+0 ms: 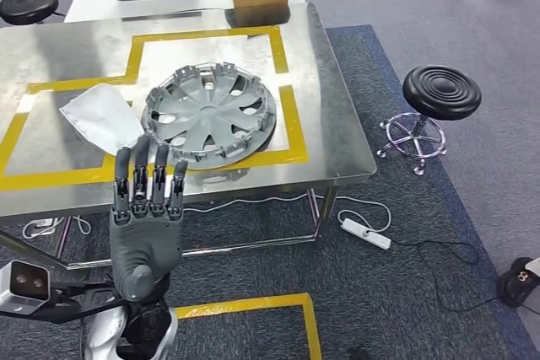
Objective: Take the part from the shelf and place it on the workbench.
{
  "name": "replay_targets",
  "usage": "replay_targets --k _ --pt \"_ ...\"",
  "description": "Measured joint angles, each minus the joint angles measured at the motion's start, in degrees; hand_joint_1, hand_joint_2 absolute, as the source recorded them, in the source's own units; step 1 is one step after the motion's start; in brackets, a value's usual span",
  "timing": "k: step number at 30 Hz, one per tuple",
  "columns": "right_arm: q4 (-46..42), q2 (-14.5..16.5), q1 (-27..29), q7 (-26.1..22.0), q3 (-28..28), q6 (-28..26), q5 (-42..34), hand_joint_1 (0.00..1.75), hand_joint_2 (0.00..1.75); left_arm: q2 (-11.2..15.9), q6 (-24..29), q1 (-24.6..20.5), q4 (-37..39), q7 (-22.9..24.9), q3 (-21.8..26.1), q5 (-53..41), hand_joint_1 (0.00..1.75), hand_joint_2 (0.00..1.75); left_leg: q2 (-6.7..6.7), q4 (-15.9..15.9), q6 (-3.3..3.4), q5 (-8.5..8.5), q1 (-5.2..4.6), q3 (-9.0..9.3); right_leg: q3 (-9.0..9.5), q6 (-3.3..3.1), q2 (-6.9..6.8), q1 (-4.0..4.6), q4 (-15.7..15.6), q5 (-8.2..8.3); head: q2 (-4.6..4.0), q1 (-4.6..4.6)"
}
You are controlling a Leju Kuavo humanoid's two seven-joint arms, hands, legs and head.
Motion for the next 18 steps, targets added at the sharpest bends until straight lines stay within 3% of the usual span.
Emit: replay_targets --k 2,4,6,8,9,10,11,13,15,16,18 --pt "0.0 0.0 0.0 0.0 0.0 -0.1 0.0 0.00 0.00 -0.2 0.0 0.0 0.0 0.1 0.1 0.2 0.00 1.75 -0.03 -3.1 0.56 -0.40 -0.32 1.54 -0.36 0.70 -0.03 -0.01 -0.1 0.87 -0.01 0.03" --pt "0.0 0.0 0.1 0.0 0.0 -0.1 0.0 0.00 0.00 -0.3 0.0 0.0 0.0 0.2 0.2 0.2 0.00 1.75 0.10 -3.3 1.37 0.35 -0.31 0.89 -0.81 1.36 -0.06 -0.24 0.0 0.92 0.00 -0.05" --pt "0.0 0.0 0.2 0.0 0.0 -0.1 0.0 0.00 0.00 -0.4 0.0 0.0 0.0 0.3 0.3 0.2 0.00 1.75 0.28 -3.4 2.14 1.46 -0.13 -0.10 -2.14 1.94 -0.06 -0.38 3.2 -2.56 0.01 0.09" --pt "0.0 0.0 0.2 0.0 -0.1 -0.1 0.0 0.00 0.00 -0.4 -0.1 0.0 0.1 0.5 0.5 0.3 0.00 1.75 0.36 -3.4 2.49 2.63 -0.13 -1.50 -4.27 2.41 -0.08 -0.44 10.5 -8.06 -0.01 0.33" --pt "0.0 0.0 0.2 0.0 -0.1 -0.1 0.0 0.00 0.00 -0.5 -0.1 0.0 0.1 0.6 0.6 0.3 0.00 1.75 0.38 -3.4 2.51 3.26 -0.14 -2.29 -4.97 2.56 -0.08 -0.46 14.0 -9.65 -0.01 0.34" --pt "0.0 0.0 0.2 0.0 -0.1 -0.1 0.0 0.00 0.00 -0.5 -0.1 0.0 0.2 0.6 0.7 0.3 0.00 1.75 0.39 -3.3 2.46 3.89 -0.14 -3.10 -4.94 2.68 -0.08 -0.47 16.0 -9.96 -0.01 0.35" --pt "0.0 0.0 0.1 0.0 -0.1 -0.1 0.0 0.00 0.00 -0.5 -0.2 0.0 0.3 0.7 0.8 0.4 0.00 1.75 0.40 -3.3 2.37 4.51 -0.13 -3.88 -3.94 2.73 -0.08 -0.50 16.1 -9.05 -0.01 0.36" --pt "0.0 0.0 0.0 0.0 -0.1 -0.1 0.0 0.00 0.00 -0.5 -0.2 0.0 0.4 0.8 1.0 0.4 0.00 1.75 0.36 -3.2 2.02 5.66 -0.11 -5.22 0.99 2.73 -0.08 -0.59 10.5 -6.01 -0.01 0.38" --pt "0.0 0.0 -0.3 -0.1 -0.1 -0.2 0.1 0.00 0.00 -0.5 -0.3 0.0 0.4 0.8 1.1 0.4 0.00 1.75 0.28 -3.0 1.43 6.69 -0.24 -6.15 6.89 2.45 0.02 -0.57 2.1 -5.55 0.00 0.39" --pt "0.0 0.0 -0.4 -0.1 -0.1 -0.2 0.1 0.00 0.00 -0.6 -0.3 0.0 0.4 0.8 1.1 0.4 0.00 1.75 0.27 -3.0 1.11 7.20 -0.31 -6.38 8.46 2.16 0.11 -0.49 -0.5 -5.97 0.00 0.43" --pt "0.0 0.0 -0.5 -0.2 -0.1 -0.2 0.1 0.00 0.00 -0.6 -0.3 0.0 0.5 0.9 1.1 0.4 0.00 1.75 0.29 -3.0 0.45 8.17 -0.27 -6.58 8.49 1.17 0.25 -0.28 -1.7 -6.05 -0.01 0.41"
